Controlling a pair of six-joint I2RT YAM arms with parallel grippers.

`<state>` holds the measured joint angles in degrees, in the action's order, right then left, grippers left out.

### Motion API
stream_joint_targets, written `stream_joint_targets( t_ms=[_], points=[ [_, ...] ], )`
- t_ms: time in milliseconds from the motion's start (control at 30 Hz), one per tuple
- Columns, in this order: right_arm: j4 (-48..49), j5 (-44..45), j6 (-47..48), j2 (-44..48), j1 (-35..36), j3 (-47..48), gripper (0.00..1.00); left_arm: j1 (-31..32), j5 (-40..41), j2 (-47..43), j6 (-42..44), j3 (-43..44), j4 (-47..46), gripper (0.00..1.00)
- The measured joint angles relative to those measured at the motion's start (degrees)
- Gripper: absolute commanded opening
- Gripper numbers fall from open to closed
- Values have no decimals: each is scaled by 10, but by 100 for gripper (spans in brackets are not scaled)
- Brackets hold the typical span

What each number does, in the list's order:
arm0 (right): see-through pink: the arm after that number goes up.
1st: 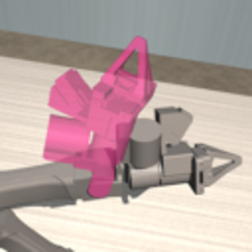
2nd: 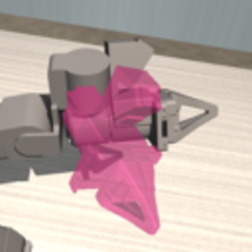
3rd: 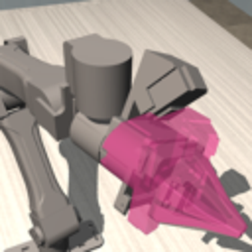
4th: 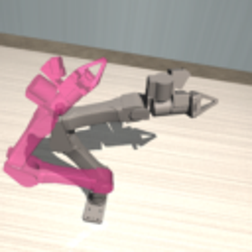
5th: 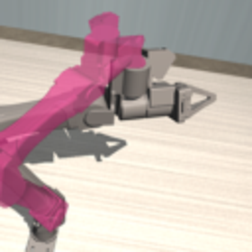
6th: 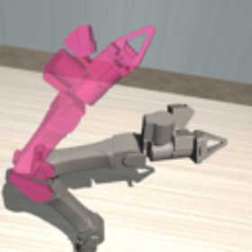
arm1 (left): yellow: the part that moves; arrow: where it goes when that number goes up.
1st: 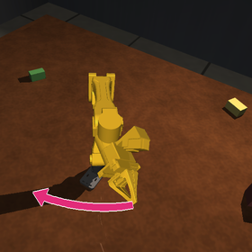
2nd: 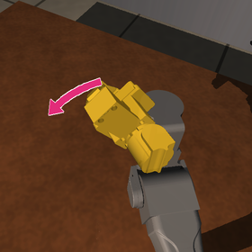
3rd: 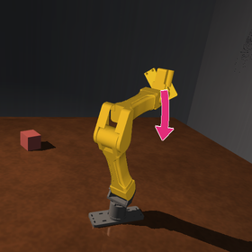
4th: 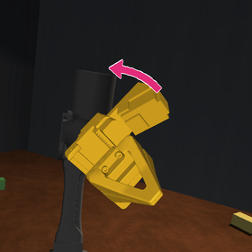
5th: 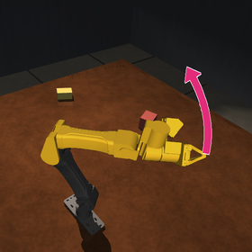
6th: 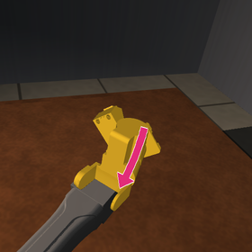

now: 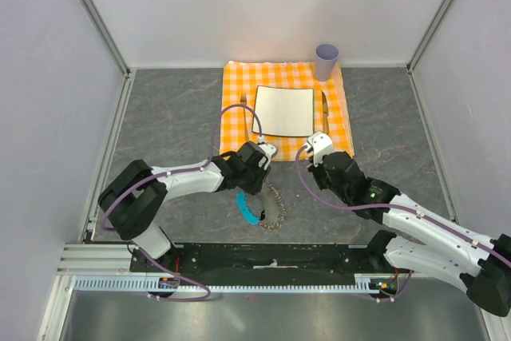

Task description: Put the keys on the keyring

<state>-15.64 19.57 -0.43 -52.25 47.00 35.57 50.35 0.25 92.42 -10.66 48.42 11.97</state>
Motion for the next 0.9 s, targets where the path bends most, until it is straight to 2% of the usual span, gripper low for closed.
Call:
stream_joint_targets(
  t_ms=[167,367,567,700,900],
  points=[
    [9,-2,0,0,-4,-6,0,-39,21,0,-6,0,3,40],
    [17,-2,0,2,-7,-8,0,-37,10,-20,-4,-5,6,44],
    [22,20,-4,32,-8,-20,0,48,-32,-64,-4,-16,-30,46],
    [23,60,-17,62,-8,-28,0,98,-54,-59,-4,-15,-40,45],
    [25,118,-35,112,-10,-38,0,137,-50,-27,-4,5,-36,40]
  ],
)
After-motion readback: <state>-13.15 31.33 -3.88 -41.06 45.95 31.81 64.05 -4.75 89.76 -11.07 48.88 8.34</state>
